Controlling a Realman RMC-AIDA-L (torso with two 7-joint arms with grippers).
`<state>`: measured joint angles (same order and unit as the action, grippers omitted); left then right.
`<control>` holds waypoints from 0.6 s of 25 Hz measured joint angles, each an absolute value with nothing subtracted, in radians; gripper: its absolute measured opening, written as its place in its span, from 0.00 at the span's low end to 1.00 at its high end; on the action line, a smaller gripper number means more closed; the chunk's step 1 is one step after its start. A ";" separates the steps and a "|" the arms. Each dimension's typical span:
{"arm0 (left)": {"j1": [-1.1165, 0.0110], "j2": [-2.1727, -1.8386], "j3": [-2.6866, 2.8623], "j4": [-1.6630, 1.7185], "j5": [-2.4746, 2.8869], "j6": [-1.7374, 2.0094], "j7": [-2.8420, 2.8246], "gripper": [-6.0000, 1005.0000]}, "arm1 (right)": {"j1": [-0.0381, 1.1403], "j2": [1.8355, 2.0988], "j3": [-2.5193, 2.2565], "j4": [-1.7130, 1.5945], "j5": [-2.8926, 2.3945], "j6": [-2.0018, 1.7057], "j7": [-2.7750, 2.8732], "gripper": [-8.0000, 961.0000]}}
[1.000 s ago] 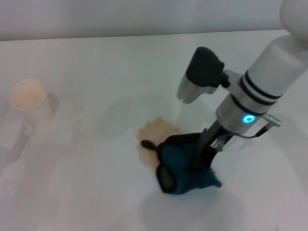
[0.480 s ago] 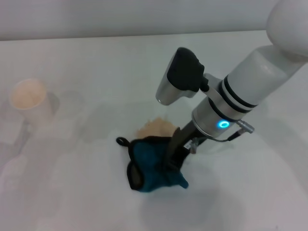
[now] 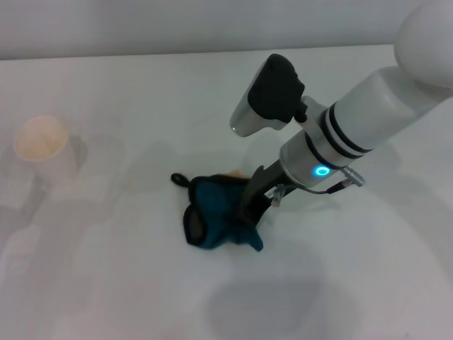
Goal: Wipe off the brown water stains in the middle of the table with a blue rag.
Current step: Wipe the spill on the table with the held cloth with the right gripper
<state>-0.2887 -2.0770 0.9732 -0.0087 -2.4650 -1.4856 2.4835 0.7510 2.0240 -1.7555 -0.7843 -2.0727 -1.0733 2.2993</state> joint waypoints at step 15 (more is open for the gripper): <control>-0.303 -2.077 0.972 0.006 -2.474 -1.466 2.484 0.89 | 0.758 2.008 -1.531 -0.695 -2.226 -0.993 2.299 0.09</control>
<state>-0.3030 -2.0770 0.9724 0.0056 -2.4743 -1.4657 2.4835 0.7576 2.0082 -1.5309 -0.6949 -2.2256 -0.9926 2.2994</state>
